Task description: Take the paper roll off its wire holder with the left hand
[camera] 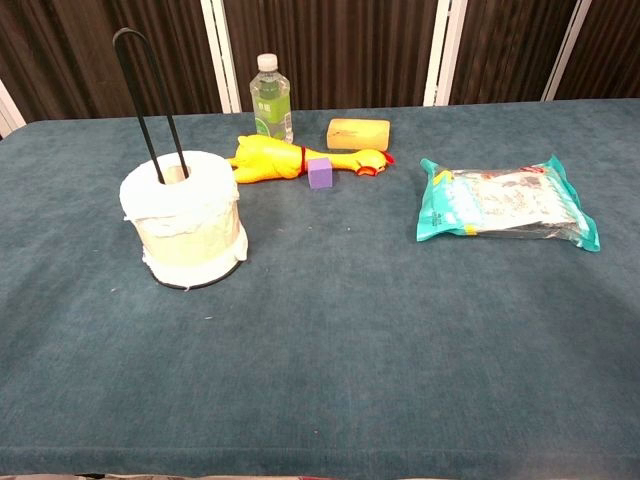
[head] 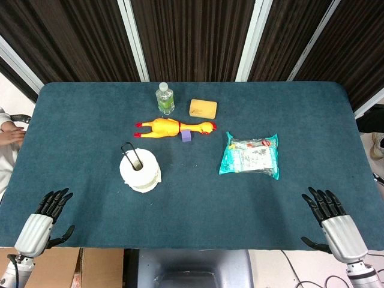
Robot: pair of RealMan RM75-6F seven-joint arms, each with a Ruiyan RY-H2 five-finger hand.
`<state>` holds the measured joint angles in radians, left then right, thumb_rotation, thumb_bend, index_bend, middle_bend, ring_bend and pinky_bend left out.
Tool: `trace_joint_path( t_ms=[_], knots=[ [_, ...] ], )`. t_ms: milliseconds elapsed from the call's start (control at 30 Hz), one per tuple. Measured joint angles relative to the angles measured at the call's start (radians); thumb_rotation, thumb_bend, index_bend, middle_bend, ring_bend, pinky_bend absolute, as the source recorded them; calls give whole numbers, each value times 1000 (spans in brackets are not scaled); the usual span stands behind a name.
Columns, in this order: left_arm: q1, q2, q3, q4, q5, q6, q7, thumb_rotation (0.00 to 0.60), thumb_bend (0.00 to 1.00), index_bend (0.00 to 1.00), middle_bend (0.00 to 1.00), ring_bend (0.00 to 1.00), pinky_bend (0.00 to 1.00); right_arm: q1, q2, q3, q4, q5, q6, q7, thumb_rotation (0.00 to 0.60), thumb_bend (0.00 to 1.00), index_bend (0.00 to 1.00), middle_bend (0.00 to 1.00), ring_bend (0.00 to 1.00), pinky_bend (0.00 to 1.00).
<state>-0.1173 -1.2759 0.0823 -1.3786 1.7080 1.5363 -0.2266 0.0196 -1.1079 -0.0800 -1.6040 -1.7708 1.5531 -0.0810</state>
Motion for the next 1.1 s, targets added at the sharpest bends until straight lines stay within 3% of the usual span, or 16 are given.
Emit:
trace_joint_path(
  t_ms=[133,300,467,567,767,1100],
  knots=[
    [-5,-14,-4,8,6,9,-45,600,352,0,0,0,0,0,0,0,-2,0,1,0,600,39,0,0,0,0],
    [-34,-60,-28,21,12,22,-221,600,326,0,0,0,11,-3,1,4,-5,2,12,7,600,39,0,0,0,0],
    [-97,-116,-91,-6,-52,-31,-471,600,325,0,0,0,27,0,4,9,-6,14,6,20,600,40,0,0,0,0],
    [-142,-148,-131,-24,-109,-101,-538,600,325,0,0,0,19,3,4,11,-6,22,-2,20,600,40,0,0,0,0],
    [-236,-231,-192,-21,-204,-257,-524,600,316,0,0,0,15,5,8,19,-9,37,-4,31,600,40,0,0,0,0],
    [-320,-352,-251,37,-298,-361,-449,600,316,0,0,0,14,10,9,24,-10,51,-17,32,600,40,0,0,0,0]
  ],
)
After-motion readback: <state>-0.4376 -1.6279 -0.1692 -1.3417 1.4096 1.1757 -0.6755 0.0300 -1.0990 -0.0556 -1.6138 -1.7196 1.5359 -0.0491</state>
